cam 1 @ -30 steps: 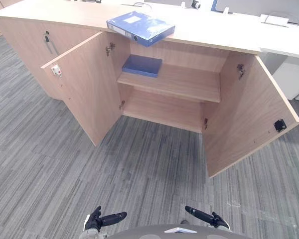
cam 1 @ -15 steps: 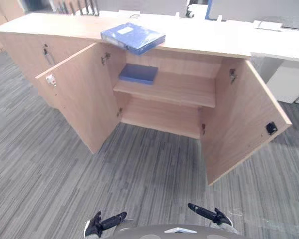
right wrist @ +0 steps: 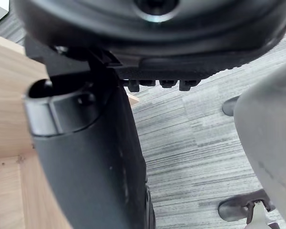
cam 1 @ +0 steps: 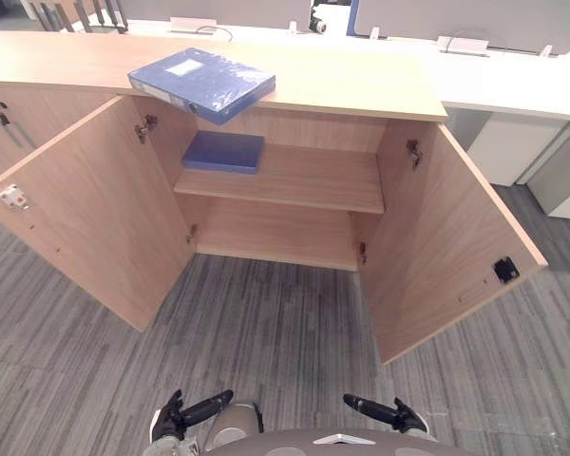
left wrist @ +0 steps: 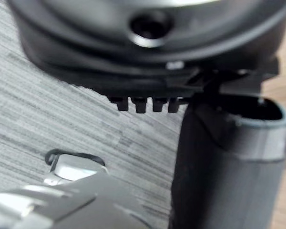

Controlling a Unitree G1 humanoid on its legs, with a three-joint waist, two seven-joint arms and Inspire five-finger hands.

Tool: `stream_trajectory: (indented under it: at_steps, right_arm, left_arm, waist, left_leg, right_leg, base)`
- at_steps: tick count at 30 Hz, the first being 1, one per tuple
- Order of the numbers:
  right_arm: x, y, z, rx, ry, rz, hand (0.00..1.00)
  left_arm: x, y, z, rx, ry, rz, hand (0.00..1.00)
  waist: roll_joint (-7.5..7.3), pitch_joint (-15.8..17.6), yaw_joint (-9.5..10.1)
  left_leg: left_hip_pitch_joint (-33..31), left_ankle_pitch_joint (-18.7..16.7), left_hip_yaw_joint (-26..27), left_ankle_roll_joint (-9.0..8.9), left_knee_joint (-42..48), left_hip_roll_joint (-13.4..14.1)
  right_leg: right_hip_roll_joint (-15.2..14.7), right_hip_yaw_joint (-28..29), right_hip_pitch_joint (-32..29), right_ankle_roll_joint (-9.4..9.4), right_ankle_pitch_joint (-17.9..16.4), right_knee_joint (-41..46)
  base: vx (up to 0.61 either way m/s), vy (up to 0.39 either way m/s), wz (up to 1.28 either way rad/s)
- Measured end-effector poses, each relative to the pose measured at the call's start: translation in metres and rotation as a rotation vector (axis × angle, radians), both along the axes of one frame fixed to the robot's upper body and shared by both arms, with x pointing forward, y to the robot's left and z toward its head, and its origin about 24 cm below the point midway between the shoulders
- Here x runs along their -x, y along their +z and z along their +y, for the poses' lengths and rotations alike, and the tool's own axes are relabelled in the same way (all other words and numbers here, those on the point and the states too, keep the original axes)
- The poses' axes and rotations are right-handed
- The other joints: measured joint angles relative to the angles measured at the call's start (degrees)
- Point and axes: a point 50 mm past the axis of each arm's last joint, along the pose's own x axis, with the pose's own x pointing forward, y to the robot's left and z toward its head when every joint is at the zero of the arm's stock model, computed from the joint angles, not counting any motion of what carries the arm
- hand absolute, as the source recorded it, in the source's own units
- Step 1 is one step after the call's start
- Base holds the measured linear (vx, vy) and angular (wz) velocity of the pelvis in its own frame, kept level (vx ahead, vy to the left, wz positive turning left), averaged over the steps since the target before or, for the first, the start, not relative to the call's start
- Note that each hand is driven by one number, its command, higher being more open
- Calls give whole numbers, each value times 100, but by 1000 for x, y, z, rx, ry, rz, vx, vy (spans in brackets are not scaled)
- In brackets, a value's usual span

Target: Walk over to the cabinet, pick up the folder, carry it to the office cabinet, place the folder inside the office cabinet, then close the office cabinet door

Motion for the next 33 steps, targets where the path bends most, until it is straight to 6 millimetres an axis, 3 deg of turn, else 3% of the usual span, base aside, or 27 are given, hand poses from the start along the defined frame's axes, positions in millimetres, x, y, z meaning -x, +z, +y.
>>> stream_trajectory:
  at_steps: [4,6,9,10,13,16,17,19,20,24,27,33]
  right_arm:
    - [3,-1,-3,-8,4,7,100]
    - [8,-1,-8,-2,-17,17,100]
    - [9,0,-17,22,-23,14,100]
    - [6,2,-20,30,-31,-4,100]
    - [3,3,-18,30,-28,-23,100]
    - [3,4,-18,31,-26,-28,100]
    - [1,4,-18,30,-23,-32,100]
    - [0,4,-17,28,-20,-32,100]
    - [0,3,-11,19,-9,-28,100]
    - [-3,5,-23,56,6,-29,100]
    - [-1,4,-22,57,15,-17,100]
    - [4,2,-20,47,10,6,100]
  left_arm:
    - [10,-4,-4,15,10,41,100]
    - [11,-5,-6,22,5,49,100]
    - [13,-6,-11,33,3,58,100]
    - [11,-6,-10,31,-10,57,100]
    - [7,-4,-11,28,-18,40,100]
    - [3,-4,-12,29,-19,27,100]
    - [2,-3,-13,29,-18,23,100]
    - [2,-3,-12,29,-17,21,100]
    - [0,-2,-7,14,-17,12,100]
    - [0,-5,-23,54,-16,18,100]
    - [-2,-5,-24,57,-19,10,100]
    - [-5,-4,-23,50,-34,7,100]
  waist:
    - [59,-182,113]
    - [111,-259,149]
    - [227,-268,133]
    - [289,-224,62]
    - [240,-211,-4]
    - [227,-207,-18]
    - [236,-204,-22]
    - [229,-184,-23]
    - [94,-125,-24]
    - [416,-141,-58]
    - [416,-166,-38]
    - [394,-287,-54]
  left_leg:
    - [438,-48,330,132,-494,-144]
    - [701,-29,450,210,-741,-269]
    - [1048,13,399,369,-894,-404]
    - [1267,-36,264,469,-923,-451]
    - [1796,-47,-7,486,-1112,-531]
    - [2119,-56,-209,472,-1401,-506]
    - [2139,-93,-307,411,-1441,-451]
    - [2104,-237,-465,202,-1376,-315]
    - [2031,-393,-592,66,-1175,-310]
    - [2032,-452,-983,-254,-1285,202]
    - [2058,-319,-1107,-394,-1592,442]
    - [2069,-161,-1149,-438,-1689,464]
  right_leg:
    - [-209,19,-182,80,288,280]
    - [-340,20,-419,94,299,861]
    - [-496,32,-1142,308,505,2661]
    - [-571,26,-1545,269,594,3795]
    - [-632,-332,-1915,13,264,5055]
    - [-616,-621,-2118,-46,-179,4735]
    - [-538,-704,-2180,-56,-329,4147]
    - [-287,-691,-2139,-35,-347,2878]
    - [-215,-612,-1959,59,-27,1843]
    - [298,-1103,-1667,-185,-96,1437]
    - [536,-1302,-1504,-304,-34,1086]
    - [615,-1431,-1171,-333,119,543]
  base:
    - [214,182,-37]
    - [227,183,-25]
    - [184,139,3]
    - [176,97,38]
    - [163,24,60]
    - [110,-86,41]
    - [98,-167,43]
    - [97,-232,41]
    - [106,-318,37]
    - [129,-242,34]
    - [160,-142,25]
    - [151,0,12]
